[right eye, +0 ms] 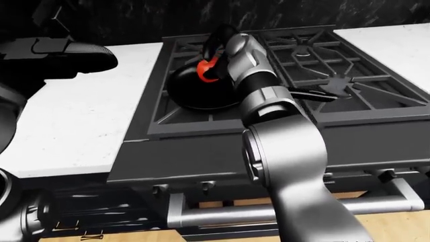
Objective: Pick the tomato from the plate and place it in the pan.
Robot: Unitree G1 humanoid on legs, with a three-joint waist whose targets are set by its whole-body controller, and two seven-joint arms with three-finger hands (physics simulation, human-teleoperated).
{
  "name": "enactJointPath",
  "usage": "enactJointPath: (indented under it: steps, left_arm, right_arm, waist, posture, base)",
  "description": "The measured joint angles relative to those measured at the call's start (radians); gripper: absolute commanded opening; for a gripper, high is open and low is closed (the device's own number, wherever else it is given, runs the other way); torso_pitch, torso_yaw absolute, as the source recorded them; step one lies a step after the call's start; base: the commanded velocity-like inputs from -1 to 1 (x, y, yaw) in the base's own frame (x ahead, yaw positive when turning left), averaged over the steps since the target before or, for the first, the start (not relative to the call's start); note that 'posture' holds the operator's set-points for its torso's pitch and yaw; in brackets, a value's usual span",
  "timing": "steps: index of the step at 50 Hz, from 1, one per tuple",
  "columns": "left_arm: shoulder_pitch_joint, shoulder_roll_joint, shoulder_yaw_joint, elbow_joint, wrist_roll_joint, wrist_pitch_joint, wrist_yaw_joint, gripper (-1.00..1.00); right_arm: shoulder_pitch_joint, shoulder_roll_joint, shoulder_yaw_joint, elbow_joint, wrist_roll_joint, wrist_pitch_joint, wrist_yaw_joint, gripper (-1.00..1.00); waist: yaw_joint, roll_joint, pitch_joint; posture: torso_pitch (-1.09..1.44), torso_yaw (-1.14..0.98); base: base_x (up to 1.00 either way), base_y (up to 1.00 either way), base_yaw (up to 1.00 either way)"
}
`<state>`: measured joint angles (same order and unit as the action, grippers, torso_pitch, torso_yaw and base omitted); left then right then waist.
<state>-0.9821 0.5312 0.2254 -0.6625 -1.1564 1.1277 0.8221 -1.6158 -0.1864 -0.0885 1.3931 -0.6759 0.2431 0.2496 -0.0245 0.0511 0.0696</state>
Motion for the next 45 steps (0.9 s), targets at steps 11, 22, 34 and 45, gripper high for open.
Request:
enactJointPath:
  steps: [11, 22, 34, 45]
  left_arm:
    - [0.001, 0.001, -0.002, 0.004, 0.004, -0.003, -0.003, 1.0]
    - [0.005, -0.004, -0.004, -0.001, 0.011, -0.004, -0.01, 1.0]
    - [0.003, -0.007, -0.003, -0.002, 0.014, 0.0, -0.011, 1.0]
    - [0.0, -0.005, -0.001, -0.002, 0.012, 0.002, -0.008, 1.0]
  right_arm:
    - [0.006, 0.0, -0.007, -0.002, 0.01, -0.033, -0.108, -1.0]
    - [0.037, 0.018, -0.004, 0.002, 0.02, -0.039, -0.127, -1.0]
    - [0.052, 0.031, 0.002, 0.002, 0.013, -0.041, -0.125, -1.0]
    - [0.058, 0.03, 0.006, 0.004, 0.01, -0.029, -0.118, -1.0]
  waist:
    - [0.001, -0.002, 0.0]
    - [0.001, -0.004, -0.002]
    - [0.001, -0.003, -0.002]
    - [0.002, -0.004, -0.002]
  posture:
    - [0.0, 0.0]
    - [0.0, 0.0]
    - [0.0, 0.0]
    - [0.0, 0.0]
  base:
    - [0.0, 0.0, 0.0]
    - [0.0, 0.0, 0.0]
    - [0.0, 0.0, 0.0]
    - [0.0, 0.0, 0.0]
